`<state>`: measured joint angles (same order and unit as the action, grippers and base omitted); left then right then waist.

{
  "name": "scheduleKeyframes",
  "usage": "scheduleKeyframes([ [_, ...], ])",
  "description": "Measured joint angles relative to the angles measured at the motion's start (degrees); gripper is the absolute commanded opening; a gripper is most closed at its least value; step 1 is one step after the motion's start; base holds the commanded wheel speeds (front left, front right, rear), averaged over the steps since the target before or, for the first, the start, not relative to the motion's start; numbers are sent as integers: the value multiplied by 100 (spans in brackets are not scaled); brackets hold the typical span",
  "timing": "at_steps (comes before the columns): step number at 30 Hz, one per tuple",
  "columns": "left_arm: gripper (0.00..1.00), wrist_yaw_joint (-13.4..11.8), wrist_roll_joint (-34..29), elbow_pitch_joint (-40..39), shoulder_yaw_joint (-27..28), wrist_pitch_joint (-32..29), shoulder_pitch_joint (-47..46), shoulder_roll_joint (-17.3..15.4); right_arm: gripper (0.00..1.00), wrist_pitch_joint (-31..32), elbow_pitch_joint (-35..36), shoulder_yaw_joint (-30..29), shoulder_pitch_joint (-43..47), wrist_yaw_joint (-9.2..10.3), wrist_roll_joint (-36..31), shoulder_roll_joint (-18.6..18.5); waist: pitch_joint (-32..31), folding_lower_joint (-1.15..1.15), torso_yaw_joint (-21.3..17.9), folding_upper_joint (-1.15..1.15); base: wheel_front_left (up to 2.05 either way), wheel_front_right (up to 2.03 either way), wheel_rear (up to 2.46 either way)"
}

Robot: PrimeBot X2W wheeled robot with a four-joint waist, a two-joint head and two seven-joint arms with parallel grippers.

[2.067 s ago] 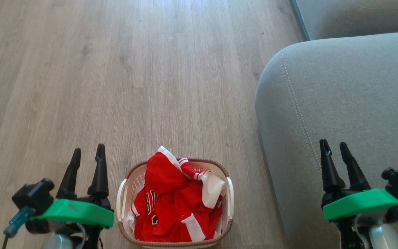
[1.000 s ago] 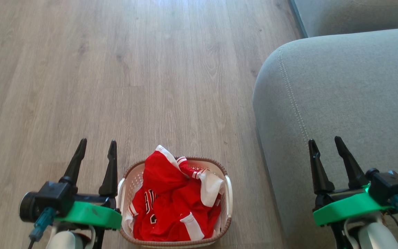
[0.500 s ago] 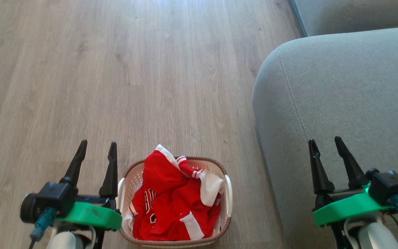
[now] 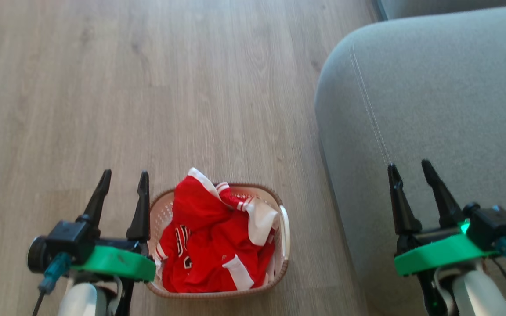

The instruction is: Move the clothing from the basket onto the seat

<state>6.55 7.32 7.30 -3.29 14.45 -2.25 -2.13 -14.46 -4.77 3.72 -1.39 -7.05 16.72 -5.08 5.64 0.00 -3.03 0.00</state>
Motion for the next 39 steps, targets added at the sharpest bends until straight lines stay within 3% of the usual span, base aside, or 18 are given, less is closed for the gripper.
scheduleKeyframes([
  [12,100,38,43,534,-91,0,-532,-29,100,0,393,-115,-342,-1,100,26,702,0,-225,0,0,0,0],
  [25,100,58,470,2184,-602,-133,-1697,-164,100,0,876,-77,-926,-1,47,116,1732,1,-480,0,0,0,0],
  [39,100,58,833,4150,-1036,-134,-2613,-314,100,-1,1109,-18,-1220,-2,-11,132,2414,0,-728,0,0,0,0],
])
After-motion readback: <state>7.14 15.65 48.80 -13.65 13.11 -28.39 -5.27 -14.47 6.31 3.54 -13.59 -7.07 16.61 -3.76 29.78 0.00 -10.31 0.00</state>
